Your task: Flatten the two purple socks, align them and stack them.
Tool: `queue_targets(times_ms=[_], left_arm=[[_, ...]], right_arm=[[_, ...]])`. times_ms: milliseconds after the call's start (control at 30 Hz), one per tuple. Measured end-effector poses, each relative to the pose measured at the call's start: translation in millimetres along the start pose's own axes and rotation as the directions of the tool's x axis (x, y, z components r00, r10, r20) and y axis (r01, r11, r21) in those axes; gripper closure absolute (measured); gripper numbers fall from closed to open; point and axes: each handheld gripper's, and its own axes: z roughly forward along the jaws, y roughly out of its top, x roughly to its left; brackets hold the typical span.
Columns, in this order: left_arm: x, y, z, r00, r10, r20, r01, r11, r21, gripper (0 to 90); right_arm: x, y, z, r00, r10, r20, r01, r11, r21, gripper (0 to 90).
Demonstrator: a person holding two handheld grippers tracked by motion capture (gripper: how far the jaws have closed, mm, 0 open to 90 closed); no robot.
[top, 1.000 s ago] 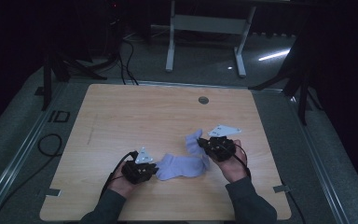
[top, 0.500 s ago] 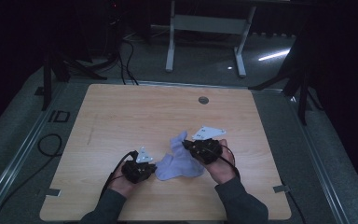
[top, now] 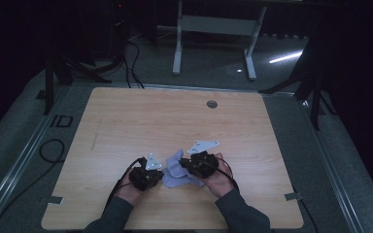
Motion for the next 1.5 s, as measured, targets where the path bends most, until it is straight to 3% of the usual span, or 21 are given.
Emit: queue_targets(times_ms=[267, 433, 700, 1000, 1267, 1367, 1500], left_arm=[[-1.4, 0.8, 0.6, 0.9999, 0.008, -0.013, -0.008, 1.0, 0.001, 85.8], [-1.5, 0.9, 0.7, 0.9998, 0.01, -0.016, -0.01, 1.0, 0.001, 86.0], [-2.1, 0.9, 0.7, 0.9998, 0.011, -0.018, -0.011, 0.9999, 0.001, 86.1], [-2.7, 0.8, -1.2, 0.9996, 0.018, -0.022, -0.017, 0.9998, 0.013, 85.9], [-6.9, 4.9, -14.1, 0.9999, -0.002, -0.011, 0.002, 0.9984, -0.056, 85.9], [-10.6, 7.8, -16.4, 0.9999, 0.011, -0.006, -0.012, 0.9966, -0.082, 85.9], [-14.6, 9.5, -10.9, 0.9997, 0.021, 0.009, -0.021, 0.9972, -0.072, 85.9]], right_arm=[[-0.4, -10.6, 20.4, 0.9975, 0.046, -0.054, -0.043, 0.998, 0.053, 87.2], [1.0, -13.1, 29.1, 0.996, 0.052, -0.073, -0.046, 0.996, 0.077, 87.1], [-2.7, -17.4, 39.5, 0.9932, 0.087, -0.078, -0.078, 0.991, 0.106, 87.1], [-3.1, -21.2, 50.2, 0.9939, 0.089, -0.066, -0.079, 0.987, 0.143, 87.2], [-3.7, -23.7, 55.5, 0.9923, 0.105, -0.065, -0.093, 0.983, 0.16, 87.3], [-3.4, -23.4, 55.8, 0.9924, 0.105, -0.063, -0.094, 0.982, 0.161, 87.4], [-3.6, -23.5, 56.0, 0.9919, 0.11, -0.063, -0.098, 0.982, 0.16, 87.4]])
